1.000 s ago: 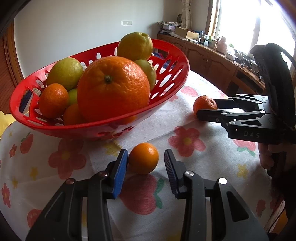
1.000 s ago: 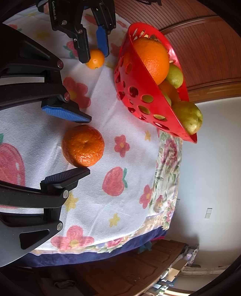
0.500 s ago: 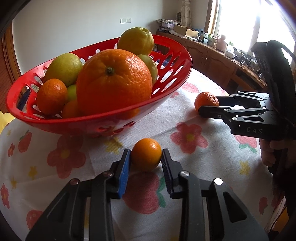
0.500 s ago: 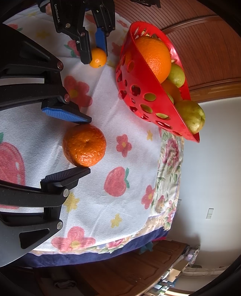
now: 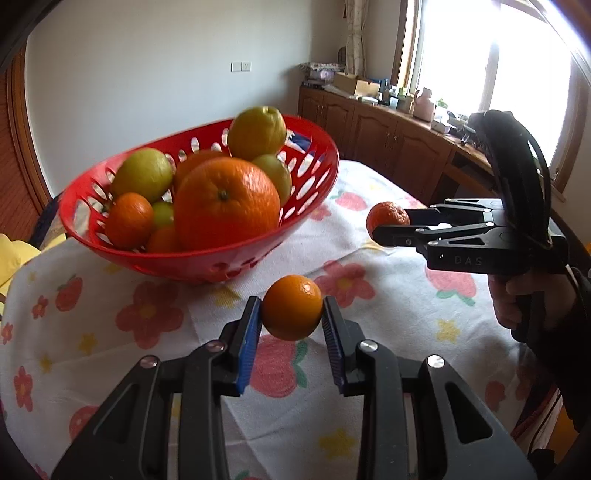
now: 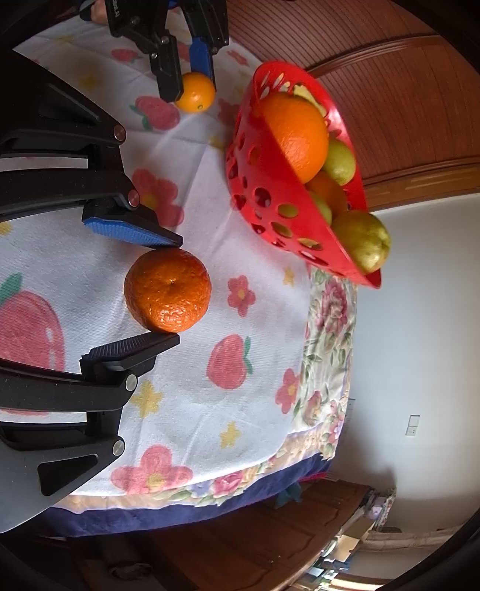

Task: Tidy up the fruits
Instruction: 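Close the left tool on the small orange while the right grasps a mandarin, then carry the small orange and the mandarin over the red basket with both tools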

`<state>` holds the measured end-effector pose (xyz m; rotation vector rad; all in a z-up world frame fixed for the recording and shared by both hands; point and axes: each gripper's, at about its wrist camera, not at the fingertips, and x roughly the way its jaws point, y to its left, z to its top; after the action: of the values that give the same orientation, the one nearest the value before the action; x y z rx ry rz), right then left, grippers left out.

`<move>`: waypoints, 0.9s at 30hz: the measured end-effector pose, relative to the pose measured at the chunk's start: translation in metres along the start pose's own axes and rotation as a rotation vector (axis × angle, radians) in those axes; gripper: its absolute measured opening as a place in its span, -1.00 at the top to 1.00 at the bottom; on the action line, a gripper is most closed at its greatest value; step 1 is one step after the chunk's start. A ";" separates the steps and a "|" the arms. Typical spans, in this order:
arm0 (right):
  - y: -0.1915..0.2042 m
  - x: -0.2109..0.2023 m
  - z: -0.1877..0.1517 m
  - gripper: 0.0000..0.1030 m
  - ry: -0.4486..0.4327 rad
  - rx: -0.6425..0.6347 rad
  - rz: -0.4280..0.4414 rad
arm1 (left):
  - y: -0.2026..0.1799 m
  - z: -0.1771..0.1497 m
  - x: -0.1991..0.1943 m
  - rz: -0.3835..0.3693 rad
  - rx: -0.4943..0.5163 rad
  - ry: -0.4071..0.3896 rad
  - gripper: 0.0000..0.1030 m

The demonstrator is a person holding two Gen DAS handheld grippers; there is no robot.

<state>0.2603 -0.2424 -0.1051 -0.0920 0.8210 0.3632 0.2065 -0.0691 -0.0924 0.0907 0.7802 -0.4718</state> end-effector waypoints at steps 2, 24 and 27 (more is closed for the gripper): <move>0.001 -0.005 0.001 0.10 -0.007 -0.001 -0.003 | 0.001 0.000 -0.006 0.001 0.000 -0.009 0.39; 0.033 -0.059 0.052 0.10 -0.173 -0.060 0.031 | 0.031 0.048 -0.056 0.083 -0.007 -0.181 0.39; 0.042 -0.054 0.061 0.10 -0.178 -0.079 0.041 | 0.040 0.051 -0.052 0.094 -0.015 -0.182 0.39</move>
<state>0.2548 -0.2051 -0.0214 -0.1151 0.6332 0.4363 0.2260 -0.0267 -0.0233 0.0687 0.5981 -0.3792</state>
